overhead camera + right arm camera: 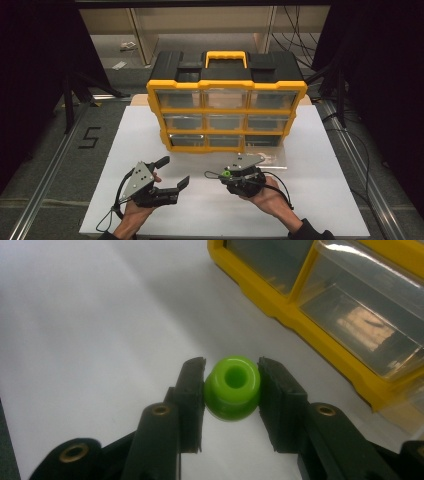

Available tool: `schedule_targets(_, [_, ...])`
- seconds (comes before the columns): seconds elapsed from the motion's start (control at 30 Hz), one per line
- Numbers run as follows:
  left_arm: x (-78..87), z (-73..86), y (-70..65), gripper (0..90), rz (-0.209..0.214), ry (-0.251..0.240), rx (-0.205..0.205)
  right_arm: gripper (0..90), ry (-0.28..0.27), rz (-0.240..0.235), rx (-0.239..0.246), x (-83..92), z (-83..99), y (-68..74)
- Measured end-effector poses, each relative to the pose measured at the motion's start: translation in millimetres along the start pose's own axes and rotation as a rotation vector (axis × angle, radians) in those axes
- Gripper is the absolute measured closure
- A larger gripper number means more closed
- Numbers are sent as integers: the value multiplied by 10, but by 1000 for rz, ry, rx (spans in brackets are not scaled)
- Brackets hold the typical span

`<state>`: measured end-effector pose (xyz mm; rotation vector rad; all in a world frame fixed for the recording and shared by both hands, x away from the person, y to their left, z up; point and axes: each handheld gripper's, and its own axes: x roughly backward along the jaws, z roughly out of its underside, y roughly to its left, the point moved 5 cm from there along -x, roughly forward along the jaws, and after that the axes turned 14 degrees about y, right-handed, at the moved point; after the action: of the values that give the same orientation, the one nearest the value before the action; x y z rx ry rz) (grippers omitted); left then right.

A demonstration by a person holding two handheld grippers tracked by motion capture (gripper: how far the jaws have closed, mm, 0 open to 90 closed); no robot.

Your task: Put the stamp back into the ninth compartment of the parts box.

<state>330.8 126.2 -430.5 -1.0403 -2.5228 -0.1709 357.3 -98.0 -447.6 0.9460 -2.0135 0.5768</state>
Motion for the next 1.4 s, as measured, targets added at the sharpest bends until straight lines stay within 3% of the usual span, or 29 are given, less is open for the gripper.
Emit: schedule_targets(1.4, [-1, 1, 2, 134, -2, 0, 0, 651, -135, 52, -95, 504, -48, -391])
